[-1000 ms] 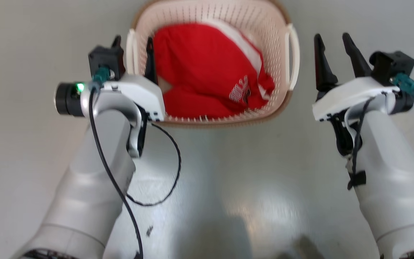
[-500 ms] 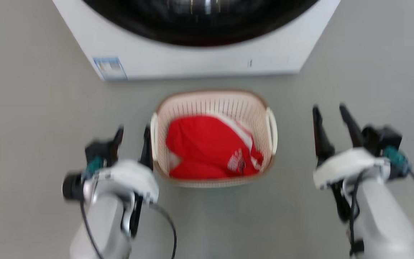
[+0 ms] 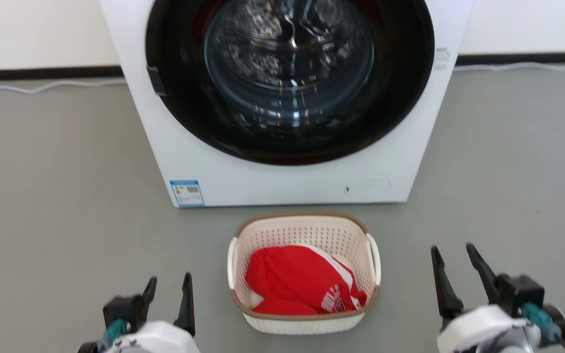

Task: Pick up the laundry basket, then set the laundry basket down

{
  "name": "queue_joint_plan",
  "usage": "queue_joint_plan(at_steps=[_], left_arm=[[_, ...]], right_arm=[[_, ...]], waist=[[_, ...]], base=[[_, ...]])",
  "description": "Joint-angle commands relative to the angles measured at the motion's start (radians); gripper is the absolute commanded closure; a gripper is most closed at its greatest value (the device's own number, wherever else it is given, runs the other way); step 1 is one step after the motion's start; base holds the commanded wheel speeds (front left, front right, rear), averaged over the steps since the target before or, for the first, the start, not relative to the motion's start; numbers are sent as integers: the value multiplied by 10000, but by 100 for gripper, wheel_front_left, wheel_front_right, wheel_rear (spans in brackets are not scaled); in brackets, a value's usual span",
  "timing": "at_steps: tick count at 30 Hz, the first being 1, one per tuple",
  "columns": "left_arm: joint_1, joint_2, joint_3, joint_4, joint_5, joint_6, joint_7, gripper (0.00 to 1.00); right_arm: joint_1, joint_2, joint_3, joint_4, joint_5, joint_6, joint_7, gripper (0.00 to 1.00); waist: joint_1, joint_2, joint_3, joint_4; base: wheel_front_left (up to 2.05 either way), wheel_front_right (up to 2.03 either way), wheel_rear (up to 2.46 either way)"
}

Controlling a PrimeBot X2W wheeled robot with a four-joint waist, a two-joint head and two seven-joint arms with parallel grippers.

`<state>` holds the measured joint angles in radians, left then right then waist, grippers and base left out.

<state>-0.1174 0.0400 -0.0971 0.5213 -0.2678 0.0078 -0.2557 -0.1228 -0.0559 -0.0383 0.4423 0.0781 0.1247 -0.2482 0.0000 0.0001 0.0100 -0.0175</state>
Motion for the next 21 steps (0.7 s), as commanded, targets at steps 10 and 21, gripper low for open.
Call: queue_joint_plan(at_steps=[10,21], left_arm=[[1094,110,742,-1293,560,-191,-61,0],[1723,-2,654,-1561,384,-138,2,100]], right_arm=[[1325,-67,-175,-1586,-159,60,-136,0],[2056,86,-821,-1860,-82,-8,12,100]], waist=[[0,-1,-505,234],[0,-1,-528,283]], base=[[0,0,0],[0,0,0]])
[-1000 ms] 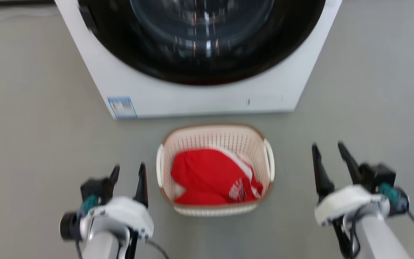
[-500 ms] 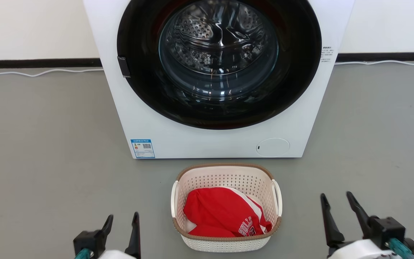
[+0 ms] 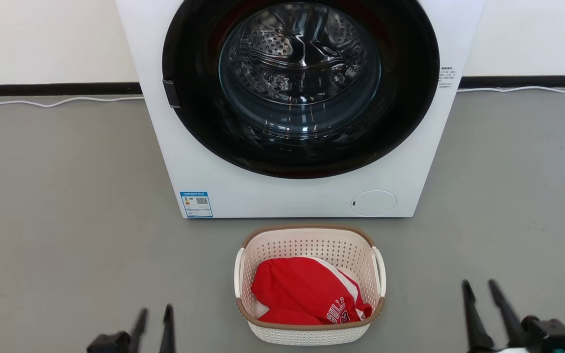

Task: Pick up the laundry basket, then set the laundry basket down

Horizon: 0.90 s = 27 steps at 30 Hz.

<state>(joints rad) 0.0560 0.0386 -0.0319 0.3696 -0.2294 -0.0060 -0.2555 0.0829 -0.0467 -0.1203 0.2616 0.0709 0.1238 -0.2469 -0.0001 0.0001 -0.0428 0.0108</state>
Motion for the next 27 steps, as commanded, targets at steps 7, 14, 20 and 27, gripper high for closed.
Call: queue_joint_plan(at_steps=[7,14,20,27], left_arm=[[107,-71,54,422,-360,-34,139,100],[35,-61,121,304,-1139,-103,334,100],[-49,-51,177,212,-1804,-163,496,100],[-148,-41,255,114,-2577,-233,696,100]], right_arm=[[-61,40,-50,498,401,0,146,100],[-137,36,-28,435,1271,4,335,100],[-224,32,-7,390,2013,7,489,100],[-328,28,4,348,2875,11,684,100]], waist=[[5,-1,9,-2],[5,-1,27,-8],[1,-1,59,-14],[1,-1,85,-20]], base=[[0,0,0],[0,0,0],[0,0,0],[0,0,0]])
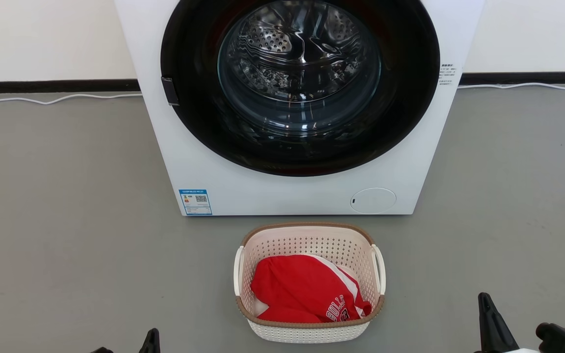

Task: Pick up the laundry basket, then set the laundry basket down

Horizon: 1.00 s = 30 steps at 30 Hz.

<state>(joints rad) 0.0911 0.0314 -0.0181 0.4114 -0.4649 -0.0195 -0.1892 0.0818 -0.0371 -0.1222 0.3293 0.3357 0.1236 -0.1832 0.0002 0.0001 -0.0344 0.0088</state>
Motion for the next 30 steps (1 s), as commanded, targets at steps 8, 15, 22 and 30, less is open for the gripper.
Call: queue_joint_plan(at_steps=[8,15,22,30], left_arm=[[-615,45,210,-412,-1102,-178,266,100],[-718,55,293,-505,-1874,-248,473,100],[-821,66,377,-598,-2646,-318,679,100],[-938,78,472,-705,-3528,-398,915,100]], right_arm=[[-440,-73,30,-371,1208,18,274,100],[-549,-78,35,-407,2070,22,474,100],[-657,-82,38,-442,2930,26,676,100],[-782,-87,42,-483,3913,30,906,100]], waist=[[-1,-1,31,-7],[-1,-1,56,-13],[-1,-1,82,-19],[-1,-1,112,-26]], base=[[0,0,0],[0,0,0],[0,0,0],[0,0,0]])
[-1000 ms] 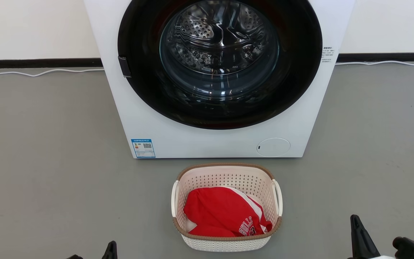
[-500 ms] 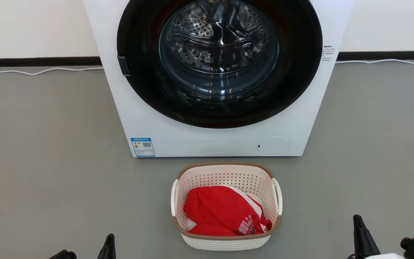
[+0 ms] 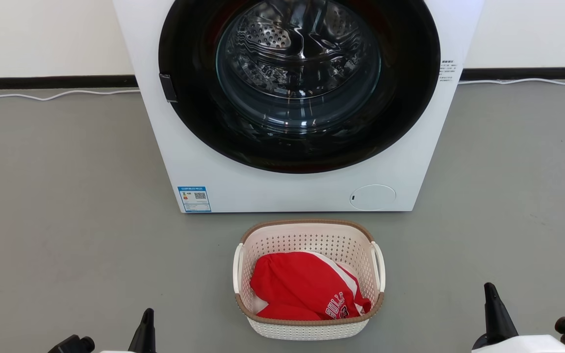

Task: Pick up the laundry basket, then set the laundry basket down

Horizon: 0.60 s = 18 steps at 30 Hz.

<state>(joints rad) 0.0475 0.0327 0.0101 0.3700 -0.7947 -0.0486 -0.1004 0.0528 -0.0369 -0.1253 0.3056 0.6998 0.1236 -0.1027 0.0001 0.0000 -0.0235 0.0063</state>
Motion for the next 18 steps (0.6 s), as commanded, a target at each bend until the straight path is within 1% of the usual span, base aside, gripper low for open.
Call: queue_joint_plan(at_steps=[1,18], left_arm=[[-517,67,202,-304,-341,-116,56,100],[-752,91,391,-516,-2103,-275,527,100]], right_arm=[[-507,-89,73,-250,395,31,130,100],[-756,-99,81,-331,2359,40,590,100]], waist=[[-1,0,6,-2],[-1,0,65,-15]], base=[[0,0,0],[0,0,0]])
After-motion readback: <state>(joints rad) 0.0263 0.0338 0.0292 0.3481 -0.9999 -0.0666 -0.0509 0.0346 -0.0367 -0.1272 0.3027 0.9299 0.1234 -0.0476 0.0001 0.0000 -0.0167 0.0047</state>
